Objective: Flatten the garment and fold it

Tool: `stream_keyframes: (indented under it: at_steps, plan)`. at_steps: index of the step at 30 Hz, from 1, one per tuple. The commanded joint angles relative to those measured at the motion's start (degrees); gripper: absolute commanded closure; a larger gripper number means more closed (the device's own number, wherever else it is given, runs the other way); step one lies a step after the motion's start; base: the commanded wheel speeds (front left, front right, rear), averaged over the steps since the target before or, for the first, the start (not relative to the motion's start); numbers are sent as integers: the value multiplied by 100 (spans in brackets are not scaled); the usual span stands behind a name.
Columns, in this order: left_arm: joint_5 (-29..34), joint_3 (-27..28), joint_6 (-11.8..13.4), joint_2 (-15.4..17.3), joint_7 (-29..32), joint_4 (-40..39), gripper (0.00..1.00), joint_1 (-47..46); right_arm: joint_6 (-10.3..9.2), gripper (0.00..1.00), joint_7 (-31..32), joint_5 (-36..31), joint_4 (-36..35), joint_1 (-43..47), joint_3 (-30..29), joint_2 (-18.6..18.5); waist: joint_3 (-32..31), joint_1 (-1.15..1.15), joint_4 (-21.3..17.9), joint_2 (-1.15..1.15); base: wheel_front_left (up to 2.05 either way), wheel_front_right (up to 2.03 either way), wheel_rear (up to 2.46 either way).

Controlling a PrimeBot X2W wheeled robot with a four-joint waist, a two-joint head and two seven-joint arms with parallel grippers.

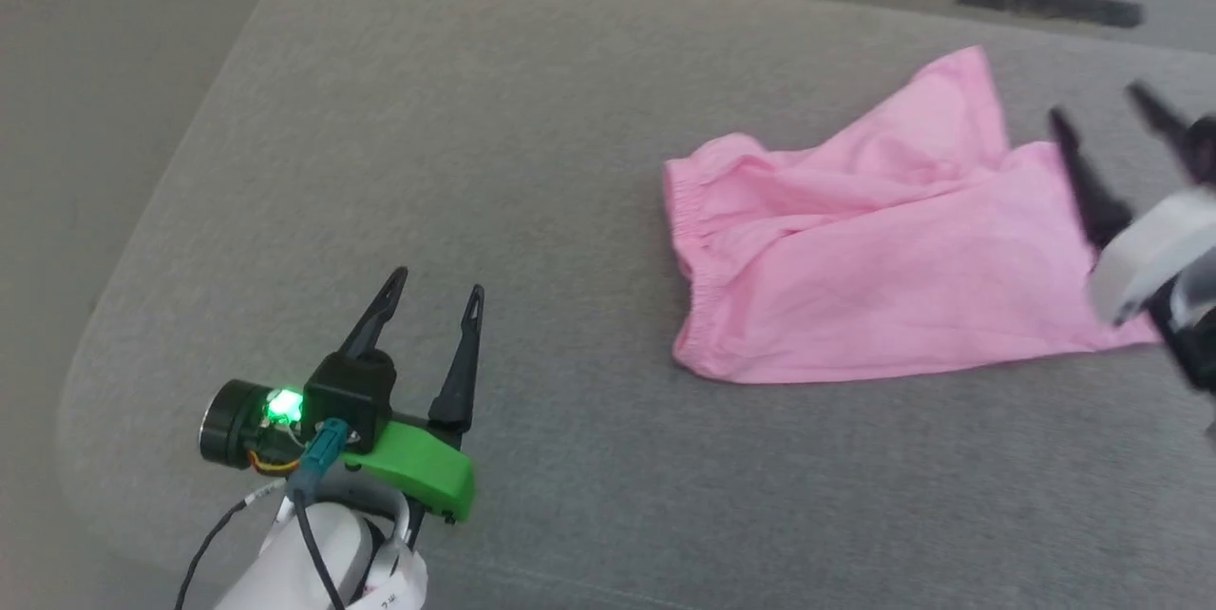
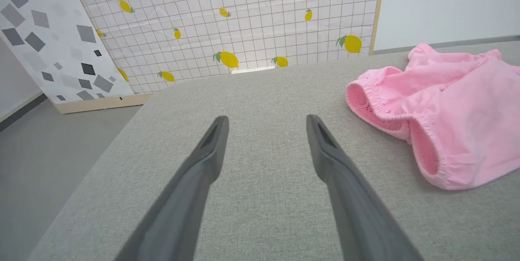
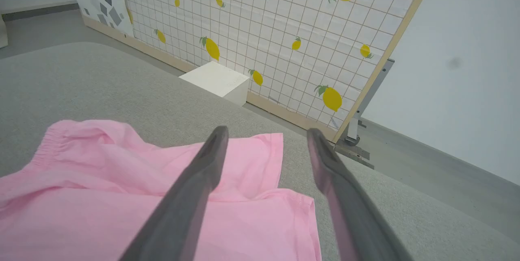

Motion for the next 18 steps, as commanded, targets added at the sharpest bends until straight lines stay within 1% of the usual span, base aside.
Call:
stream_keyframes:
  at_steps: [1, 6, 9, 12, 18]
  plan:
    - [-61, 34, 41, 52, 25, -34, 0, 91, -9, 0, -105, 37, -105, 181, -12, 61, -436, 0, -519, 0, 0, 0, 0]
    - [-222, 17, 38, 112, 295, -59, 0, 264, -9, 0, -340, 7, -636, 801, -399, 337, -548, 0, -807, 0, 0, 0, 0]
    - [-285, -31, 27, 137, 479, -59, 0, 329, -9, 0, -294, -8, -960, 1244, -924, 683, -583, 0, -909, 0, 0, 0, 0]
    - [-371, -55, 25, 132, 627, -57, 0, 385, -9, 0, -224, -139, -1400, 1718, -1257, 991, -611, 0, -981, 0, 0, 0, 0]
    - [-473, -37, 67, 158, 748, -114, 0, 463, -9, 0, 62, -522, -2414, 2750, -1654, 1699, -598, 0, -1138, 0, 0, 0, 0]
